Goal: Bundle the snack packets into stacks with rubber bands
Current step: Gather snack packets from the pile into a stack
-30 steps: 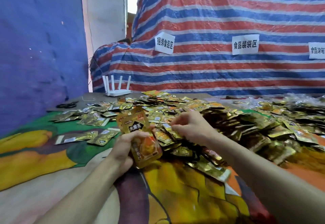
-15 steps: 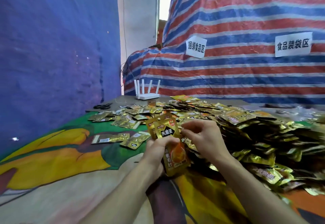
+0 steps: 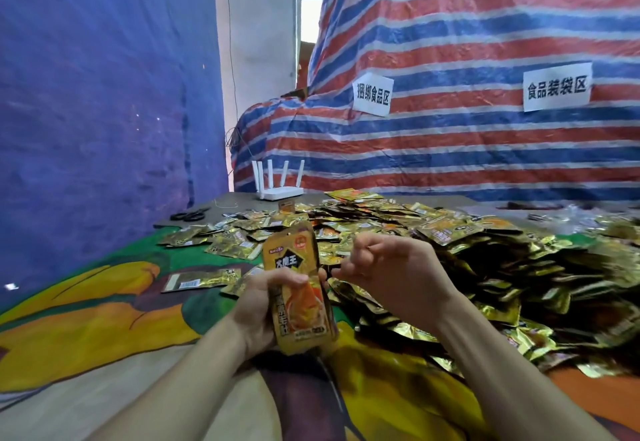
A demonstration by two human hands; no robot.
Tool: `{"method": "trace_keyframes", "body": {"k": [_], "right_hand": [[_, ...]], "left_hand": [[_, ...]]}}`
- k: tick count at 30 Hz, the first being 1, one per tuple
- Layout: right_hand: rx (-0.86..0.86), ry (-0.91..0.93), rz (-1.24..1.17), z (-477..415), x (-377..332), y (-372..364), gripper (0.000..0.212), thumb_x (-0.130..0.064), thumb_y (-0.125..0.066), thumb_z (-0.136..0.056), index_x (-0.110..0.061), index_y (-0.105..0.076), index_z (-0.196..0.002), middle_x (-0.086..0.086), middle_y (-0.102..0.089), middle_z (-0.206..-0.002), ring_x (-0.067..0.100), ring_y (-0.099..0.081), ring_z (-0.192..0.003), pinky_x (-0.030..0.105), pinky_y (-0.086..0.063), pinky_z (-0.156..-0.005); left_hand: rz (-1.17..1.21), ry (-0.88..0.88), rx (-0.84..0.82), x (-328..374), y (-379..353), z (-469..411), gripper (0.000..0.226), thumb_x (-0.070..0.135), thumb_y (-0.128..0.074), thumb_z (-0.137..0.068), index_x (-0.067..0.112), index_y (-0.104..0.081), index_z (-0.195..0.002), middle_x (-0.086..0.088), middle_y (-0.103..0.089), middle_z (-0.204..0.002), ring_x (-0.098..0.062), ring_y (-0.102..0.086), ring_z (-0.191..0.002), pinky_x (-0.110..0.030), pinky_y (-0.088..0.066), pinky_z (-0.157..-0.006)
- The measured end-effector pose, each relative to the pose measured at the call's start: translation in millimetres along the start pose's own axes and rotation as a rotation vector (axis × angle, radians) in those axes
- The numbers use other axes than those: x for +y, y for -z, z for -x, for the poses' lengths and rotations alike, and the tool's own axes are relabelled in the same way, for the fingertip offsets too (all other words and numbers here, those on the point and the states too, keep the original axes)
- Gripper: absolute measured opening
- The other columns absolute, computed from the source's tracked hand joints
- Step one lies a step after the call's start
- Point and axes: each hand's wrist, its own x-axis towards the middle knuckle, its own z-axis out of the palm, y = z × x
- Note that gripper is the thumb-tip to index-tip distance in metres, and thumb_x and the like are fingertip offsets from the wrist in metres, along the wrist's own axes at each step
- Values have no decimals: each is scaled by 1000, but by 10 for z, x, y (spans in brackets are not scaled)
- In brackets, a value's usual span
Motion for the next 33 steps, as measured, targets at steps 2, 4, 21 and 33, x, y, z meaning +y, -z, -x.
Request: {"method": "trace_keyframes", "body": {"k": [2,4,21,33], "right_hand": [[1,9,-58,-3,12,29,32,-4,-50,-81,-3,-75,-100,1,-61,-72,16,-56,-56,36,-57,-71],[30,8,-17,-23,42,18,37,-2,-54,-88,-12,-74,-118,3,-75,-100,13,-61,-57,30,-58,-60],[196,225,861,-3,193,-103,74,-12,-90,-71,-36,-62,-135,-17,-67,-127,6,-65,-115,38,-62,-81],[37,318,1166,25,49,-182,72,-28,-90,-73,-49,-57,-134,-22,-62,-126,-1,-58,-118,21,-52,-94]], "left_hand": [[6,14,-34,-5,-35,23,48,15,-85,-41,4,-79,-87,-14,-72,-87,-27,-69,-70,-38,-59,-68],[-8,17,-56,-12,-63,34,51,19,-88,-41,6,-79,-90,-14,-72,-89,-28,-69,-73,-39,-58,-74],[-320,-176,167,-54,-75,-29,39,6,-71,-57,5,-72,-96,-20,-71,-81,-32,-70,-67,-40,-58,-62],[-642,-275,3,33,-57,-7,63,24,-84,-55,15,-65,-115,-3,-76,-95,-17,-72,-87,-32,-57,-71]]}}
